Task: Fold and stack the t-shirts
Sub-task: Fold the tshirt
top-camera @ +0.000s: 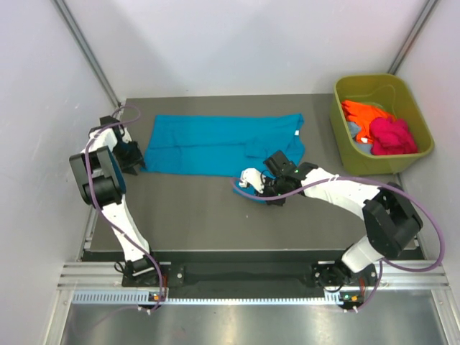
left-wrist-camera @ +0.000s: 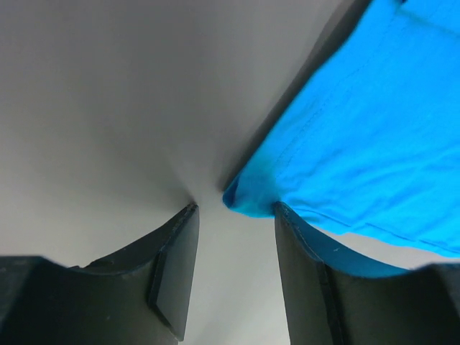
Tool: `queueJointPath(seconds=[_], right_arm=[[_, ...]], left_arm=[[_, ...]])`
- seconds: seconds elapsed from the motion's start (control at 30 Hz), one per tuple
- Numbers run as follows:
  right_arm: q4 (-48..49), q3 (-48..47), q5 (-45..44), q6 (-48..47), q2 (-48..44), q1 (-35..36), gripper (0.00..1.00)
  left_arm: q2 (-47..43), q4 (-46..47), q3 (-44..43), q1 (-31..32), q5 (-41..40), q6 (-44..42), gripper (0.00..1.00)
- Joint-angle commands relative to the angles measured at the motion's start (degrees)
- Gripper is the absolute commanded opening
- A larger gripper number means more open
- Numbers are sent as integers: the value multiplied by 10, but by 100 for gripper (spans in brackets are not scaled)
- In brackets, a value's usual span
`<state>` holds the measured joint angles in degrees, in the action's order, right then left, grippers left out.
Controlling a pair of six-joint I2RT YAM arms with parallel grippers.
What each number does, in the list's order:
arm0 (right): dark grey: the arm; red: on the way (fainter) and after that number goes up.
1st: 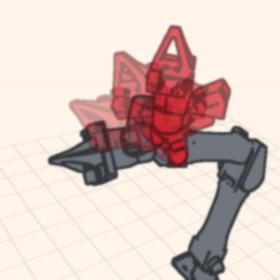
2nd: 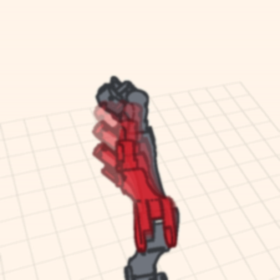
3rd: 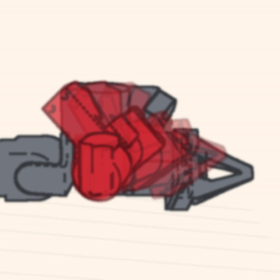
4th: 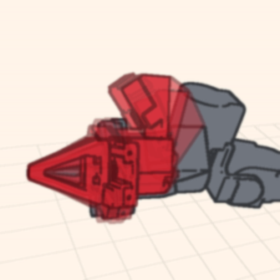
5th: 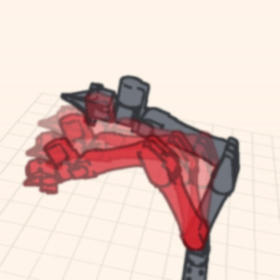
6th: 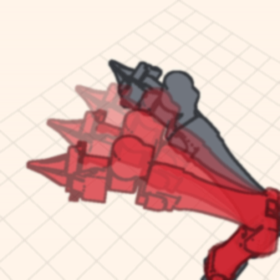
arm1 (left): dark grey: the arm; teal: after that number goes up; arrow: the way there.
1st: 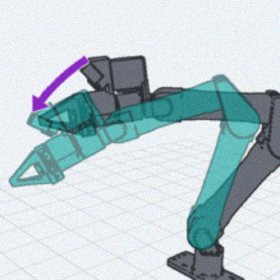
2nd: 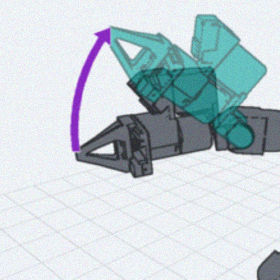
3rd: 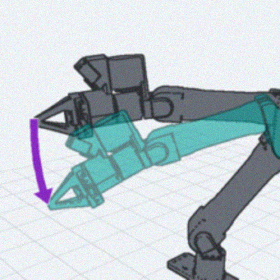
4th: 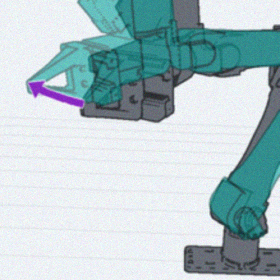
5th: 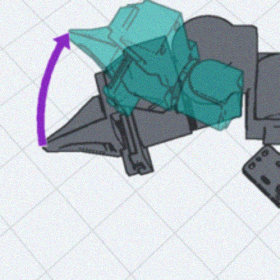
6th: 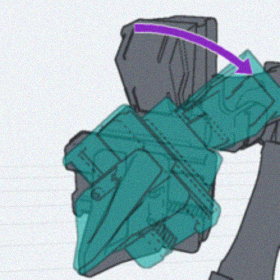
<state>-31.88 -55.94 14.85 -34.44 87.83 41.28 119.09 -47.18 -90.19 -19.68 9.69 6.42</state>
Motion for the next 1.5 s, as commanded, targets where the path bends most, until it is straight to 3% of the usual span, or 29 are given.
queueJointPath(seconds=[0.0,0.17,0.23,0.3,0.33,0.37,0.43,0.77,1.03,1.2,1.47], right_arm=[[-10,-21,3,-6,-3,11,0],[-10,-26,-2,-9,2,11,0],[-9,-29,-3,-9,4,11,0],[-10,-29,-5,-10,5,11,0],[-9,-28,-8,-10,4,11,0],[-10,-27,-10,-11,1,10,0],[-8,-22,-12,-10,-2,4,0],[-35,3,-8,-2,-78,-65,0],[-70,-9,11,-5,-141,-124,0],[-60,-61,13,-12,-109,-143,0],[-28,-202,-7,-12,3,-152,0]], left_arm=[[25,-7,-39,-6,43,11,52],[54,-8,-54,-6,58,14,51],[55,-7,-54,-7,60,13,46],[54,-12,-52,-6,63,10,34],[51,-13,-49,-7,63,6,19],[42,-15,-40,-10,66,2,10],[31,-21,-31,-15,74,-4,0],[-112,-62,70,-42,129,-47,0],[-171,-111,88,-42,152,-92,0],[-157,-117,55,-40,166,-100,0],[-53,-135,-89,-21,187,-119,0]])
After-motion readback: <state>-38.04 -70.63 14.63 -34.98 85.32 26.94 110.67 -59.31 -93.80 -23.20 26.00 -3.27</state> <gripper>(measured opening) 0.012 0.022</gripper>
